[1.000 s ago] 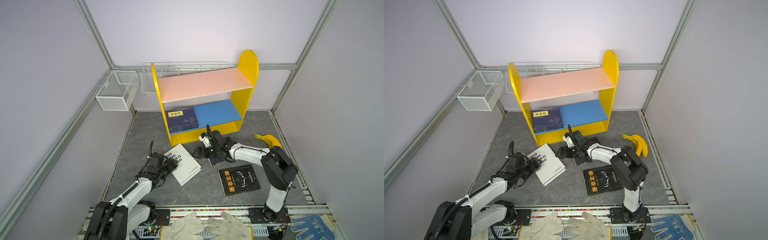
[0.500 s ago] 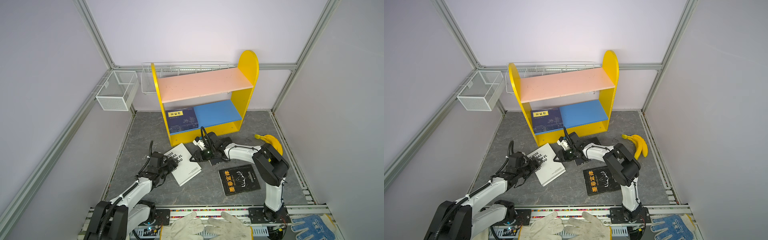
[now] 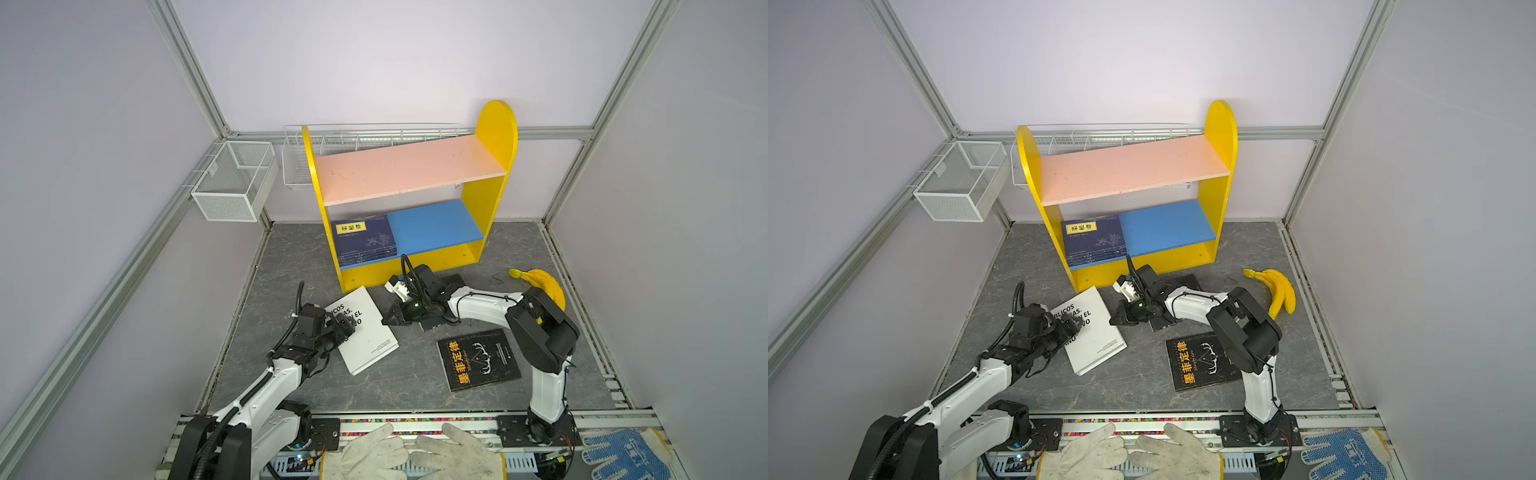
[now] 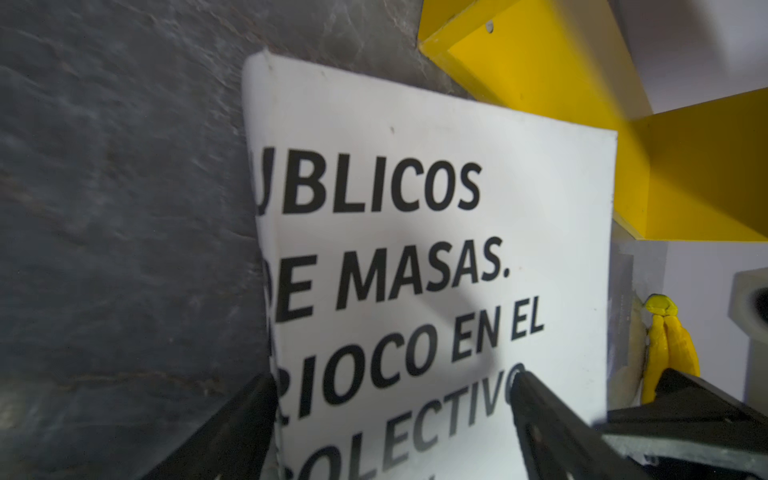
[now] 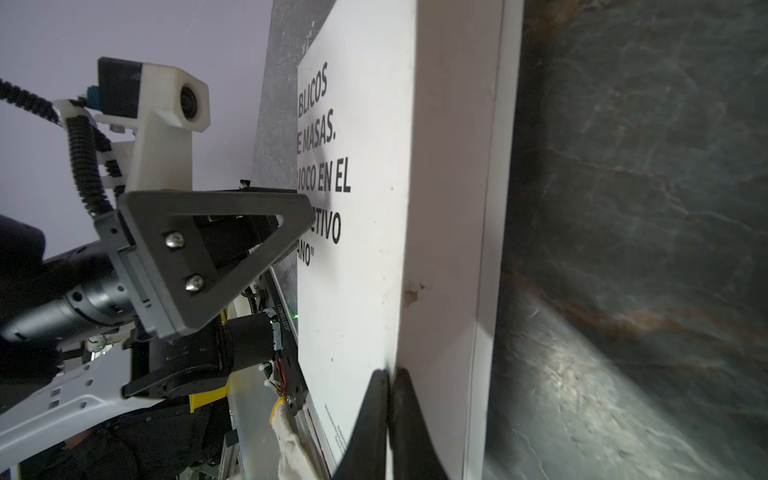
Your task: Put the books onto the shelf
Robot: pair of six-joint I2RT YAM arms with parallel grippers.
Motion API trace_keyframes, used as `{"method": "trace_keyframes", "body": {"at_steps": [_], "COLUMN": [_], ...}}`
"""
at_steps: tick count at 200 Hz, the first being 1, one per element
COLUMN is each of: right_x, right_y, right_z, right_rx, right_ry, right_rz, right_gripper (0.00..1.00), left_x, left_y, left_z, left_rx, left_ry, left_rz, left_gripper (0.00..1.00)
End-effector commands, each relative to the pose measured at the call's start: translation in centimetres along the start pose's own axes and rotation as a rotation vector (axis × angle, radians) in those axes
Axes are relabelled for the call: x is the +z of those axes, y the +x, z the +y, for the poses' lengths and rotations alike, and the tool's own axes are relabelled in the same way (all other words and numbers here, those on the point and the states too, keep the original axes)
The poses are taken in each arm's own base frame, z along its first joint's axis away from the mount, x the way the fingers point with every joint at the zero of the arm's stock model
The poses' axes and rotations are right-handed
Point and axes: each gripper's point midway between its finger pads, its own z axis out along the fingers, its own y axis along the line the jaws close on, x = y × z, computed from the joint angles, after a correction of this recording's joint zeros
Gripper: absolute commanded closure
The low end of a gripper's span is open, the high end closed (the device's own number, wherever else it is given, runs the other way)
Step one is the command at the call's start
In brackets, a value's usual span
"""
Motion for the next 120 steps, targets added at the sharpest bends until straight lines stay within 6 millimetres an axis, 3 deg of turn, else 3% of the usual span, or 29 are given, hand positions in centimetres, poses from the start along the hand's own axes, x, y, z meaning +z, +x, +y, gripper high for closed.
{"method": "trace_keyframes", "body": {"at_steps": [1, 49, 74, 120], "right_x": [-1.7, -4.0, -4.7, -6.2], "right_y": [-0.8, -2.2, -2.6, -3.2], "right_z": [3.2, 5.0, 4.6, 4.2], "right_rx": [0.021, 0.118, 0.168, 0.236], "right_ry": [-0.072, -0.151, -0.164, -0.151], "right_rz": [-0.046, -0.096, -0.120, -0.148], "right_gripper": [0.93, 0.93, 0.93, 0.93], "left_x": [-1.6, -4.3, -4.3, -3.0], "left_y": [-1.1, -0.6, 0.3, 1.9], "left_z": [-2.2, -0.9, 0.2, -1.5], "left_rx": [0.007, -0.063, -0.088, -0.134], "left_ry": [0.084, 0.096, 0.078, 0.213], "left_rz": [-0.050, -0.047, -0.012, 0.093], "left_gripper": [0.08, 0.03, 0.03, 0.03]}}
